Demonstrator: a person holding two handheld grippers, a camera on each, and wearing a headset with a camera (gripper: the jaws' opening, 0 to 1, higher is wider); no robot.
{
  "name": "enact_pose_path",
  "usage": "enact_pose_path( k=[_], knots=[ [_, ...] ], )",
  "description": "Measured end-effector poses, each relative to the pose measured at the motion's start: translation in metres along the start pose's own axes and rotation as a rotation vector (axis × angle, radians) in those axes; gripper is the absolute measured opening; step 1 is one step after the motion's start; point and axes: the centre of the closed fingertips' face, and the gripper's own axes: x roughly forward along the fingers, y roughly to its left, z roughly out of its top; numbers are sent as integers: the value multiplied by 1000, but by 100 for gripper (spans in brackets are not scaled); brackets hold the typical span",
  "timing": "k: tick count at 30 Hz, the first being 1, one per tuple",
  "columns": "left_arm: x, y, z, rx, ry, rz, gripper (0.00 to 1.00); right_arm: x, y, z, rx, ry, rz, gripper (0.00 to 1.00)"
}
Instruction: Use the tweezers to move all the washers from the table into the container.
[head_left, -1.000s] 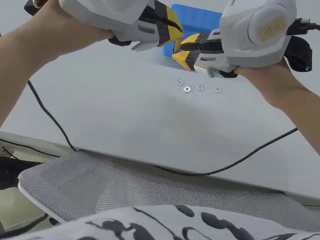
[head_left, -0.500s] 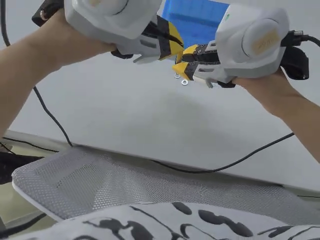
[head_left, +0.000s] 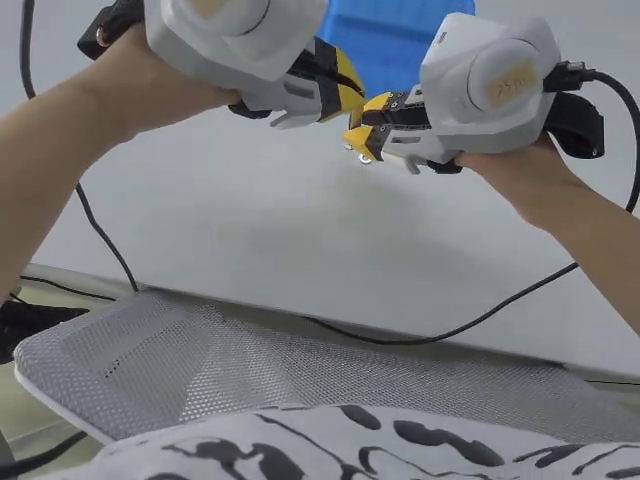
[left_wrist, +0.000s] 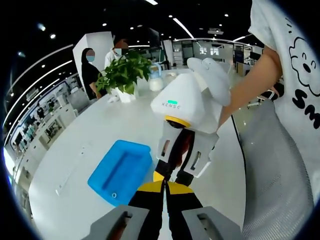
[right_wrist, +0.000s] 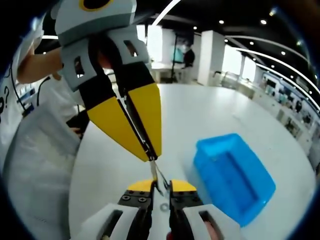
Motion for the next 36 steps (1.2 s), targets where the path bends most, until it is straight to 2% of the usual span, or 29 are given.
enact_pose_path(
  k=[9, 19, 30, 36],
  knots=[
    [5, -2, -5, 3, 9, -7, 0, 4, 0, -6, 0, 9, 0, 7],
    [5, -2, -5, 2, 14, -7, 0, 3, 1, -6, 2, 9, -2, 7],
    [6, -3, -5, -3, 12, -16, 0, 3, 3, -6, 15, 7, 19, 6],
    [7, -2, -6, 3, 16, -14, 0, 4, 2, -6, -12, 19, 4, 5]
  ],
)
